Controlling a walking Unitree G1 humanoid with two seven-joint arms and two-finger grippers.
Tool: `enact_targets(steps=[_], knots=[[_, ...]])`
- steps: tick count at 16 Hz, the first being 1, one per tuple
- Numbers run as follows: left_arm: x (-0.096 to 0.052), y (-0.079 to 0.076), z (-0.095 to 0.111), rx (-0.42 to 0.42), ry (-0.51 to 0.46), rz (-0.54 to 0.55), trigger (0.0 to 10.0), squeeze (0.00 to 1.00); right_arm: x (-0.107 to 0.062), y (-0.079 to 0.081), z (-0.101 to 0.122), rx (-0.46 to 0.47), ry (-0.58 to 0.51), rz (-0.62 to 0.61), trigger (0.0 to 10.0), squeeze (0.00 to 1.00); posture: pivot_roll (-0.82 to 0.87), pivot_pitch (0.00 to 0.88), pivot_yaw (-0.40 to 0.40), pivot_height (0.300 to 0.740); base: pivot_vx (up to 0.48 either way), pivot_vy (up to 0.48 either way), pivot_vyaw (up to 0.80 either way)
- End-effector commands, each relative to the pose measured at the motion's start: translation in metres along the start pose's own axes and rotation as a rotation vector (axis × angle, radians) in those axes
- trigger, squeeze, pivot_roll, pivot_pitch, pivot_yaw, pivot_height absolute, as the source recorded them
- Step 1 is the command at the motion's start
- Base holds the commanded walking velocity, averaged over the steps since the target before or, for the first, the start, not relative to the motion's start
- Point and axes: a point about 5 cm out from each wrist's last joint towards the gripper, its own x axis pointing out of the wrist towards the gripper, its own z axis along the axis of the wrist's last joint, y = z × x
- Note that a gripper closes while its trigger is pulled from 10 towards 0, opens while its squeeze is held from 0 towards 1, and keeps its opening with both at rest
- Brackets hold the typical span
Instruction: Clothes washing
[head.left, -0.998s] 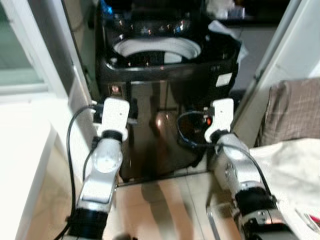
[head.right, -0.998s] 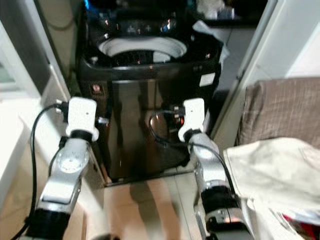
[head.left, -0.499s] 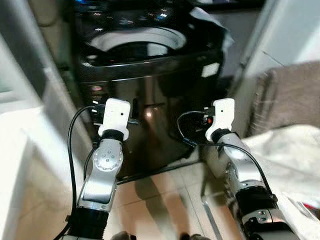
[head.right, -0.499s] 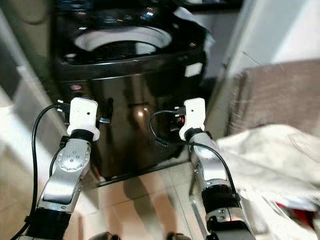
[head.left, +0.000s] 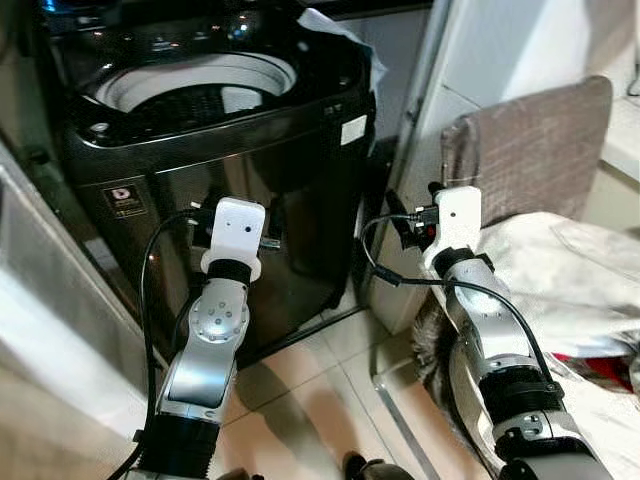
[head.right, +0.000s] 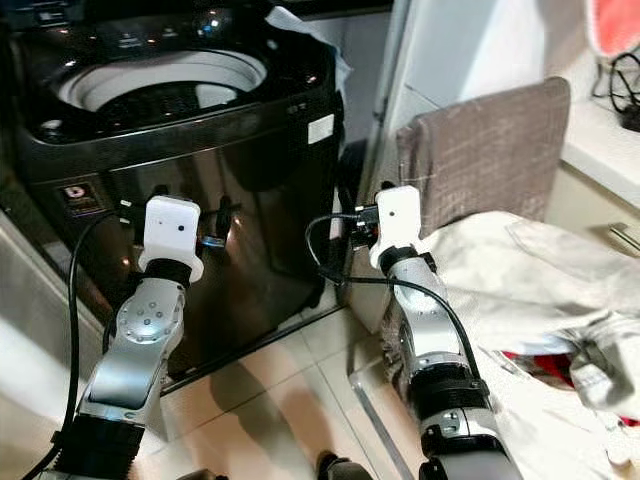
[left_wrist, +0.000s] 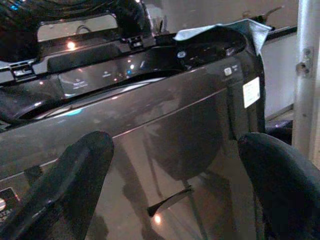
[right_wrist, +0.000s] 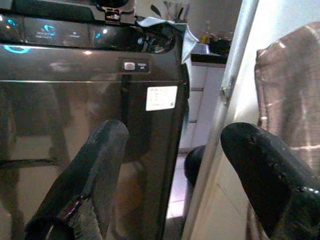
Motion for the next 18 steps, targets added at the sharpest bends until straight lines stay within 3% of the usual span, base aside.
enact_targets(steps=[1,14,16,18], knots=[[0.003,-0.002,0.002,-0.007,-0.006,-0.009,10.0,0.00,0.003,0.000,0.006,-0.034,-0.032,0.006,10.0,0.00,-0.02,0.000,-0.013,0.740,0.000,0.000,-0.62],[0.004,-0.007,0.008,-0.009,-0.072,-0.083,10.0,0.00,0.004,-0.003,0.007,-0.027,-0.034,-0.009,10.0,0.00,-0.03,0.000,-0.005,0.740,0.000,0.000,-0.61],[0.003,-0.007,0.008,-0.012,-0.072,-0.088,10.0,0.00,0.004,-0.008,0.010,-0.016,-0.053,-0.052,10.0,0.00,-0.03,0.000,-0.005,0.740,0.000,0.000,-0.66],[0.004,-0.005,0.006,-0.013,-0.069,-0.094,10.0,0.00,0.004,-0.028,0.023,-0.039,-0.118,-0.162,10.0,0.00,-0.04,0.000,-0.003,0.740,0.000,0.000,-0.66]])
